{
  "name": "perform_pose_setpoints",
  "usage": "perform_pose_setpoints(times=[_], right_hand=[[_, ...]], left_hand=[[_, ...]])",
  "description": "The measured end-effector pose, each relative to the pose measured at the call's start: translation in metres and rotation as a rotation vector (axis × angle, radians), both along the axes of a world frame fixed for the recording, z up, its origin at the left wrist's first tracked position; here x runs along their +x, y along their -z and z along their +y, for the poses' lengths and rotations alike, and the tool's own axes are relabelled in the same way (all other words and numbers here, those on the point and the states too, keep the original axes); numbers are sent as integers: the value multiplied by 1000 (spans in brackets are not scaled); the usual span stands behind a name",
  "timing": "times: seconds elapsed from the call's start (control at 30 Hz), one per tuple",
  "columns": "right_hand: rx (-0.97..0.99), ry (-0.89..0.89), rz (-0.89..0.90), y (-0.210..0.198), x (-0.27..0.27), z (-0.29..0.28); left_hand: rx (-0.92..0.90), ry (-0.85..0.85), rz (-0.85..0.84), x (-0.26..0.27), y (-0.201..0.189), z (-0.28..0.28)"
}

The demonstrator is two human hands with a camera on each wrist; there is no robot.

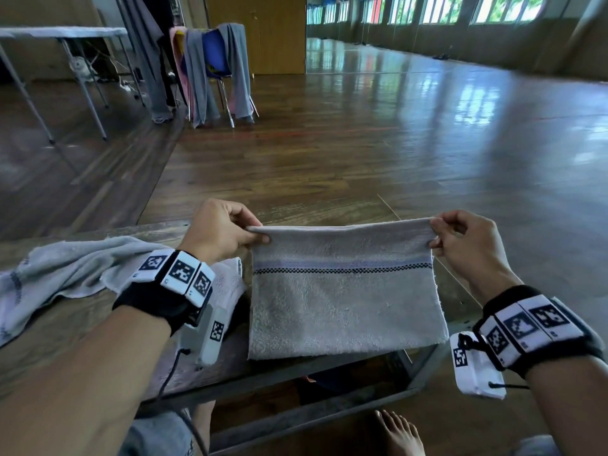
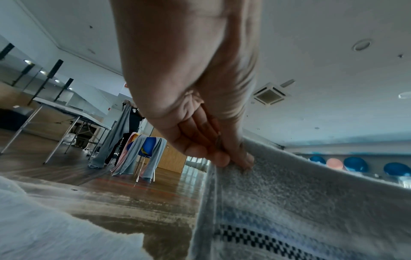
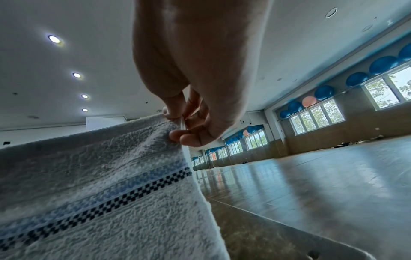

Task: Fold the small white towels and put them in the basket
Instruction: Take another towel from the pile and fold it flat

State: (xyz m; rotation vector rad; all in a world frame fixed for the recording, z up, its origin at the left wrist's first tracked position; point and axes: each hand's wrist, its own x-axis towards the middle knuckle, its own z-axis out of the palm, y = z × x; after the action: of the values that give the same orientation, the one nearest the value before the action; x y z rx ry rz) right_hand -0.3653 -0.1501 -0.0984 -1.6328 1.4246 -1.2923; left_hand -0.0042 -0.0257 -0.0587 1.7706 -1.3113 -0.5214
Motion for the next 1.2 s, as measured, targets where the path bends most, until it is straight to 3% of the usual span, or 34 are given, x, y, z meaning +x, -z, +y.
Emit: perform_pose_setpoints(times=[0.13,0.33,0.47,0.6,0.73,0.87,0.97,1.07,1.2], right_hand=[[45,-75,-57,-34,8,-1],[-109,-181,-239,-151,25,-10],[-243,-221,-203,-189,23,0],[-194,-236,-96,-168,8,19],[-5,-334,280,-95,-21,43],[244,-553,474,-34,-44,64],[487,-704,523,-15,-55,64],[545,-734,454,-12,-59,53],[292,-525,343,-2,-41,25]], left_hand=[[-106,-39,33,6,-37,0],[-374,-117,-132,13,-144,-15],[-501,-123,-207,14,-177,-7],[-341,-51,-248,13,-146,13],[123,153,-201,7,-71,37],[569,377,-180,-2,-9,54],[851,527,-130,-4,8,57],[905,521,-20,-1,10,49],[643,280,-13,9,19,24]])
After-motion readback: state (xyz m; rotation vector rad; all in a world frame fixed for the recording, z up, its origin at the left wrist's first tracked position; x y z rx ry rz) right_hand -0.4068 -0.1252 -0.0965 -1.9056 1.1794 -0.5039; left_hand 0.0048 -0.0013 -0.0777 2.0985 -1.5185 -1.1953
